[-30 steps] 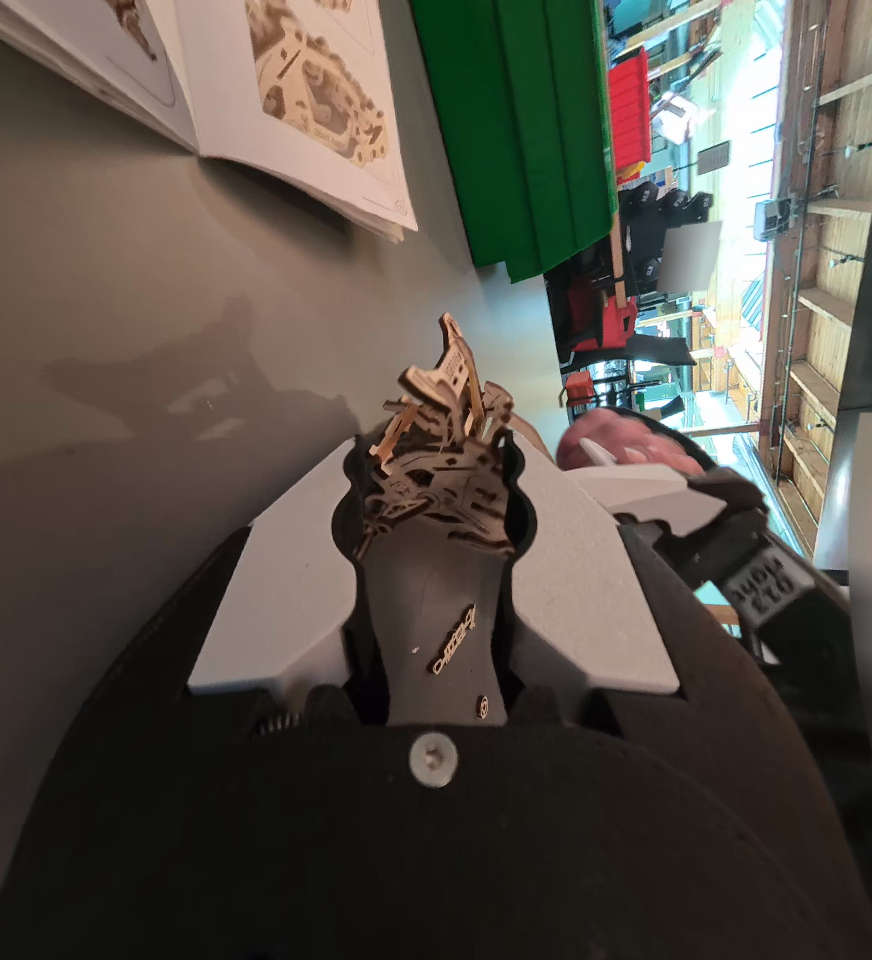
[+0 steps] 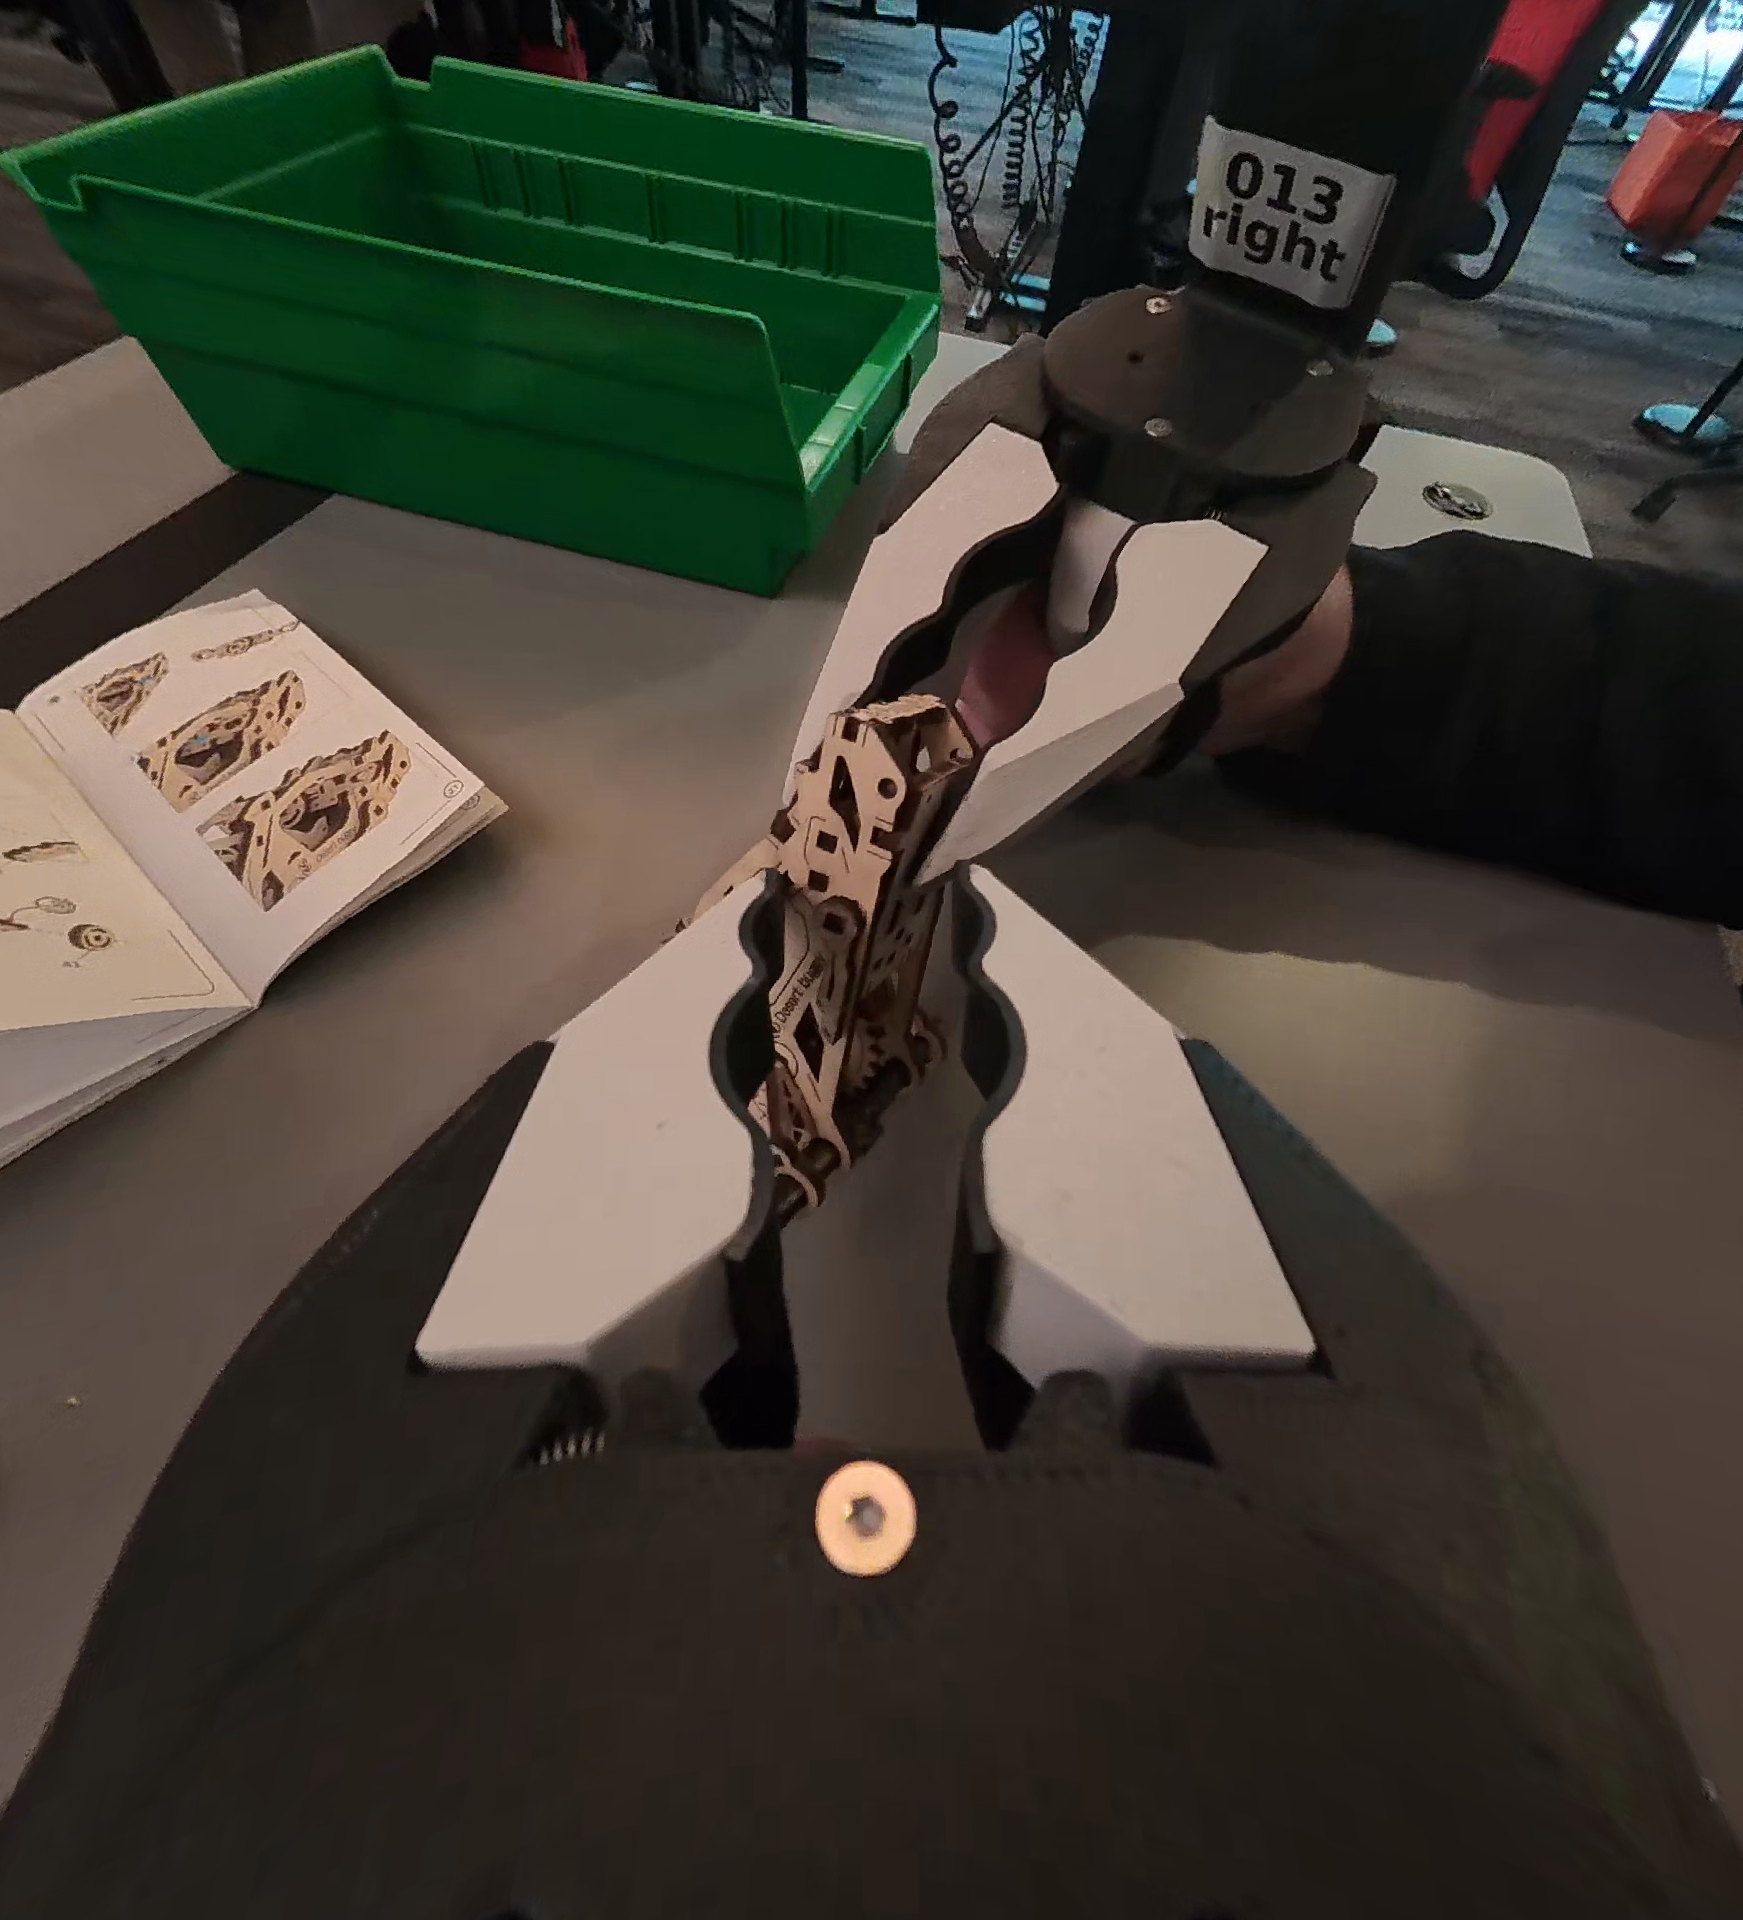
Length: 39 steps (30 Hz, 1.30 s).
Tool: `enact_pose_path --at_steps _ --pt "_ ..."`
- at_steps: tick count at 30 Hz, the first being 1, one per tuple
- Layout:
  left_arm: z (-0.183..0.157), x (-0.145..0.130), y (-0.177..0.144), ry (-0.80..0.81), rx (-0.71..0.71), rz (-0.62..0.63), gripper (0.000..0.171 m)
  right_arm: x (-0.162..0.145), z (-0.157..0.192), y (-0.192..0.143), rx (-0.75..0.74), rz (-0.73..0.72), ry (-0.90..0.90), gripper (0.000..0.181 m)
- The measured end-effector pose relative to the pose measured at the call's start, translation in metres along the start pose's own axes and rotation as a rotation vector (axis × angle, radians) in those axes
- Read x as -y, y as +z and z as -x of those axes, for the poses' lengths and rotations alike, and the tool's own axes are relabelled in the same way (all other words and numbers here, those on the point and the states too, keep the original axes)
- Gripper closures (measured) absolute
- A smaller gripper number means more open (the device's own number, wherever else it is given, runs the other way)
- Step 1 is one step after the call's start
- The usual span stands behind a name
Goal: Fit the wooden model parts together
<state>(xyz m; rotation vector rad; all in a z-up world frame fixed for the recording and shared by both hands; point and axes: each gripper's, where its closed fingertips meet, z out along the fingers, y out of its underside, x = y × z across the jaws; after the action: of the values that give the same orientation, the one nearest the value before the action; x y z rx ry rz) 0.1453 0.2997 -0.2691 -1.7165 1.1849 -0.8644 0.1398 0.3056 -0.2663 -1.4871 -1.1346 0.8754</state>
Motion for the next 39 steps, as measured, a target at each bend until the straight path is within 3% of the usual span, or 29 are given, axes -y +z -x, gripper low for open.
enact_pose_path --at_steps 3,5,13,21,39 --pt "-0.001 -0.001 -0.002 0.034 0.004 0.002 0.147 0.0 0.001 0.0 0.004 0.004 -0.005 0.159" --pt "-0.002 0.009 -0.008 0.049 -0.002 -0.063 0.165 0.0 0.001 -0.001 0.007 -0.004 -0.003 0.159" --pt "-0.003 0.004 -0.009 0.153 -0.019 -0.033 0.128 -0.002 0.01 -0.002 0.058 -0.001 -0.033 0.159" --pt "-0.018 0.001 -0.003 0.204 -0.133 -0.015 0.139 -0.003 0.019 -0.001 0.106 0.003 -0.056 0.158" --pt "-0.027 0.001 -0.003 0.306 -0.006 -0.017 0.141 -0.004 0.026 -0.005 0.176 0.009 -0.031 0.159"
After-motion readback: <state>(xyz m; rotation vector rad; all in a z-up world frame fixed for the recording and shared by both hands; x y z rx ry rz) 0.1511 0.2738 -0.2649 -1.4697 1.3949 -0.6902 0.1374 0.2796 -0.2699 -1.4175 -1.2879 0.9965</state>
